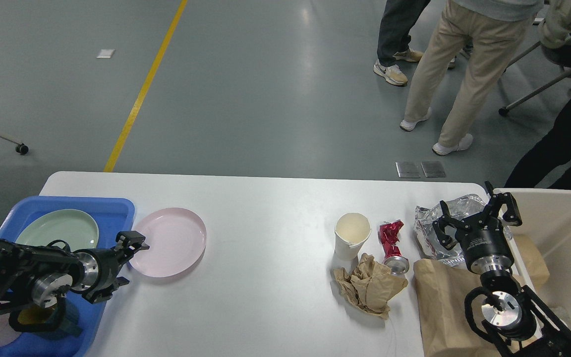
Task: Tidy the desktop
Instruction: 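Lower the left gripper to the pink plate rim and grasp it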
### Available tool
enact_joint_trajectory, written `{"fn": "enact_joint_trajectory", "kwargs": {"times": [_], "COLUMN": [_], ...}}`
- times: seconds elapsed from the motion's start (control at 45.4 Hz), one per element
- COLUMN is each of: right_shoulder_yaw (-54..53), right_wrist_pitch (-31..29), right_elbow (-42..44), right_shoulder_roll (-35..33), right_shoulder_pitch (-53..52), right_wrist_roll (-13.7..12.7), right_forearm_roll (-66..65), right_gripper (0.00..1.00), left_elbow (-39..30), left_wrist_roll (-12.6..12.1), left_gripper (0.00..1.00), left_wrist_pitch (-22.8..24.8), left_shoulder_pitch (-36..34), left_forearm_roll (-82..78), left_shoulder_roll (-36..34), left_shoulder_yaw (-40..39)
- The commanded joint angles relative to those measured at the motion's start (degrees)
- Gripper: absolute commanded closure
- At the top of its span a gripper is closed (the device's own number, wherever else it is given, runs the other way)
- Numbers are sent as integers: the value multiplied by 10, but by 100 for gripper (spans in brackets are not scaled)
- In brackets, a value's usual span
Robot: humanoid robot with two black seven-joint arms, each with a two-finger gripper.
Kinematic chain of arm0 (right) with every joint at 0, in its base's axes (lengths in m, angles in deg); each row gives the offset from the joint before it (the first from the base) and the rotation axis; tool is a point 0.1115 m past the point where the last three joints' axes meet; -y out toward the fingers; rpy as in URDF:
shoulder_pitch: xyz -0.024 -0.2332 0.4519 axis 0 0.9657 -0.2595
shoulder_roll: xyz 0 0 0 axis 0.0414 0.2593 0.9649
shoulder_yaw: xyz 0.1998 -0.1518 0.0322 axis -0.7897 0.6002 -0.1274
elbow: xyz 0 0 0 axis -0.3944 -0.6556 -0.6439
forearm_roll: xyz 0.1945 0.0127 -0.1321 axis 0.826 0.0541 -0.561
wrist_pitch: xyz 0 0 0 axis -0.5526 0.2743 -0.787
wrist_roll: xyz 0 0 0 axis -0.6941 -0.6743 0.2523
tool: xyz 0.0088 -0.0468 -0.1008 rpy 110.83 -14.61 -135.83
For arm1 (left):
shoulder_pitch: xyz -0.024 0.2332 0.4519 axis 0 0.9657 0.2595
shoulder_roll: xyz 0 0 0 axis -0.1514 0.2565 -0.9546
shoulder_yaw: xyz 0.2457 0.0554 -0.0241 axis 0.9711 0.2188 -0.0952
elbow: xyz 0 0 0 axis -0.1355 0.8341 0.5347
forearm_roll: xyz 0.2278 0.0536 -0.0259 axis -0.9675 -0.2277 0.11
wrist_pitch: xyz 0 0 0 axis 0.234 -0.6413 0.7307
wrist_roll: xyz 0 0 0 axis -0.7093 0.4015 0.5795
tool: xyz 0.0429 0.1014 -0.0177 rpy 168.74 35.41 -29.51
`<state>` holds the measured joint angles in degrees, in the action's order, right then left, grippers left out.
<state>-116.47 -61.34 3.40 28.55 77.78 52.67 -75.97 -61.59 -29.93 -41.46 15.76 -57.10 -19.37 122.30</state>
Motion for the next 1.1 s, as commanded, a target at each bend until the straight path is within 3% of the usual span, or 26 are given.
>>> {"fn": "enact_joint_trajectory", "kwargs": {"times": [0.0, 0.088, 0.242, 0.396, 0.484, 1.079], "right_shoulder_yaw": [0, 0, 0, 0, 0, 0], "right_wrist_pitch": [0, 0, 0, 0, 0, 0], "right_elbow": [0, 0, 0, 0, 0, 0], "right_shoulder_roll": [0, 0, 0, 0, 0, 0], "right_shoulder_pitch": [0, 0, 0, 0, 0, 0], "right_wrist_roll": [0, 0, 0, 0, 0, 0], "right_forearm_roll": [0, 0, 0, 0, 0, 0], "right_gripper": [0, 0, 0, 0, 0, 0], "left_elbow": [7, 9, 9, 24, 27, 28], "left_wrist_roll": [-3, -4, -9, -14, -14, -12], "left_gripper": [10, 16, 37, 49, 67, 73], "left_wrist_pitch": [-5, -12, -18, -20, -14, -16], "left_shoulder_pitch": [5, 14, 18, 20, 24, 37], "left_forearm_roll": [0, 1, 0, 3, 3, 6], "left_shoulder_roll": [11, 23, 31, 31, 31, 35], "left_shoulder_yaw": [-10, -10, -11, -17, -17, -18]}}
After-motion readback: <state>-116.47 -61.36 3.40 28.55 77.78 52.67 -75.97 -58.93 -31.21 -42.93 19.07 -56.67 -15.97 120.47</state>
